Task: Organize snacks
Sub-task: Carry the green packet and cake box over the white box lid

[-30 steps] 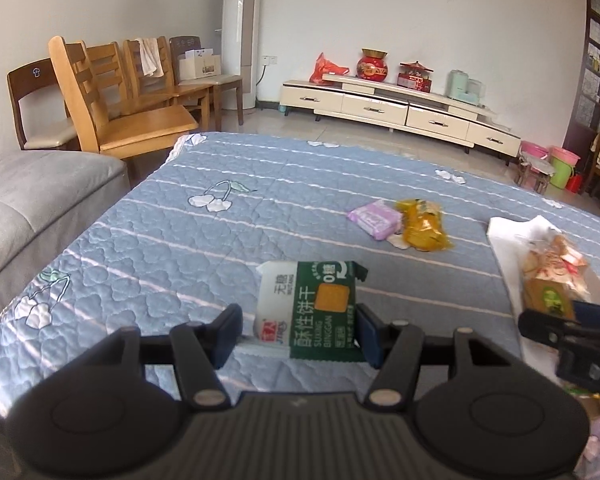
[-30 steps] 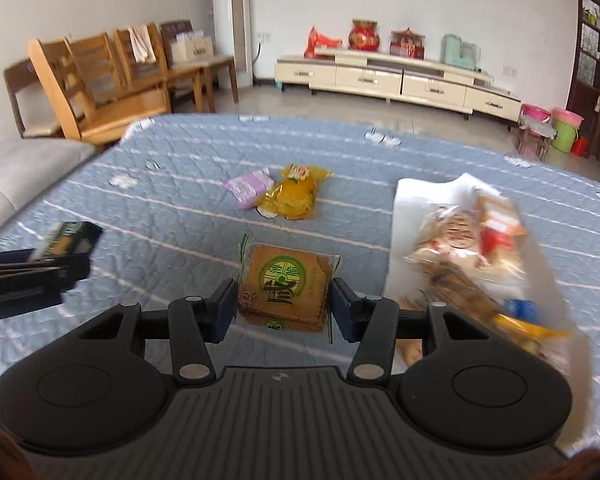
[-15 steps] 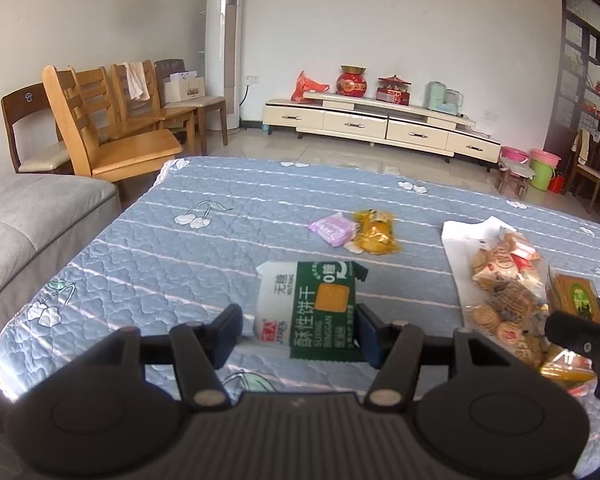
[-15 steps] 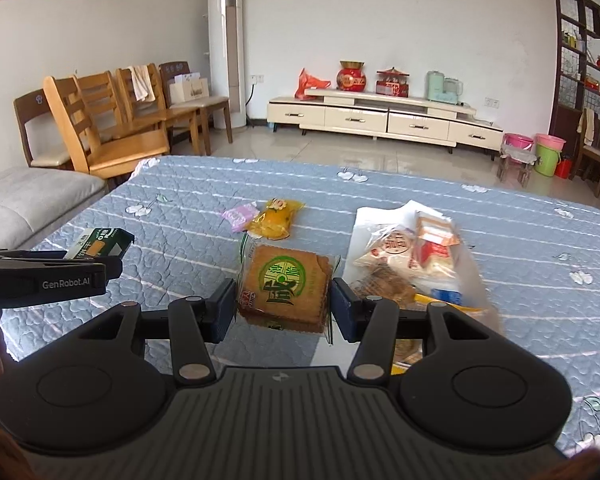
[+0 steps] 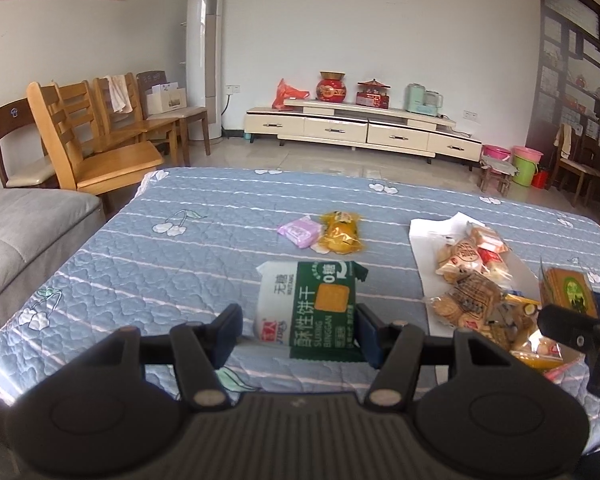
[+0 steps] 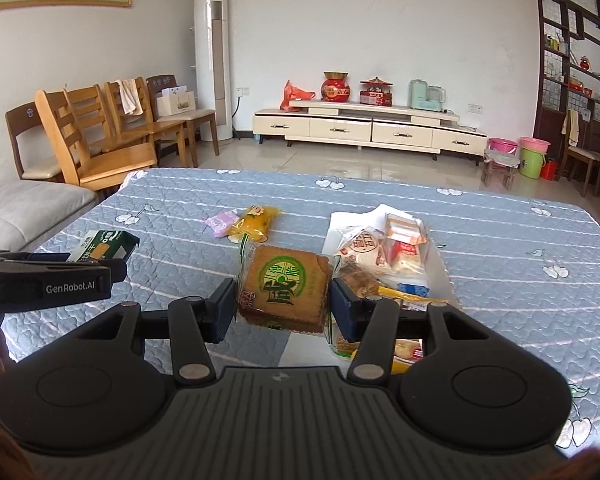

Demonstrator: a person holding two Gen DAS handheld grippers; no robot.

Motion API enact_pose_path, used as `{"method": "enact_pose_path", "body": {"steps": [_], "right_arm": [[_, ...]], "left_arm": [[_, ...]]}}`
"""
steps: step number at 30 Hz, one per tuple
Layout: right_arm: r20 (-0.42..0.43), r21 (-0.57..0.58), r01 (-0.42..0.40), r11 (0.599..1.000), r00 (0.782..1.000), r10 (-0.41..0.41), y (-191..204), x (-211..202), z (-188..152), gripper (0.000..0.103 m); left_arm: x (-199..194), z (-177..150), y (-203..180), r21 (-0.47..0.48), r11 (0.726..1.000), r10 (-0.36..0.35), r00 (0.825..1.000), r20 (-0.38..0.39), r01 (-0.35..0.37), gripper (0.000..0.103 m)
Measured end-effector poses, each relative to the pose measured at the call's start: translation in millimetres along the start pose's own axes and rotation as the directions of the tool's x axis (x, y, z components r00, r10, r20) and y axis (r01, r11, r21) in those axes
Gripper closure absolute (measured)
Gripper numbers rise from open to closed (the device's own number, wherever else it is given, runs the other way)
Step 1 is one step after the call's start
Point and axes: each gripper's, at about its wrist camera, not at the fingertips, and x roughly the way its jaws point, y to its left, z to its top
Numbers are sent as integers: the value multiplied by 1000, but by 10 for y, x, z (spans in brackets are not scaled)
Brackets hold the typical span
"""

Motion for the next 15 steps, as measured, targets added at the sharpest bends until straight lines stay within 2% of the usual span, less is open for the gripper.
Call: {"method": "enact_pose_path", "body": {"steps": [15], "right_arm": [[20,37,54,998,998,-55,-256,-115,-76,40]], "left_arm": [[-56,-24,-252,34,998,-60,998,-1,60,43]]}}
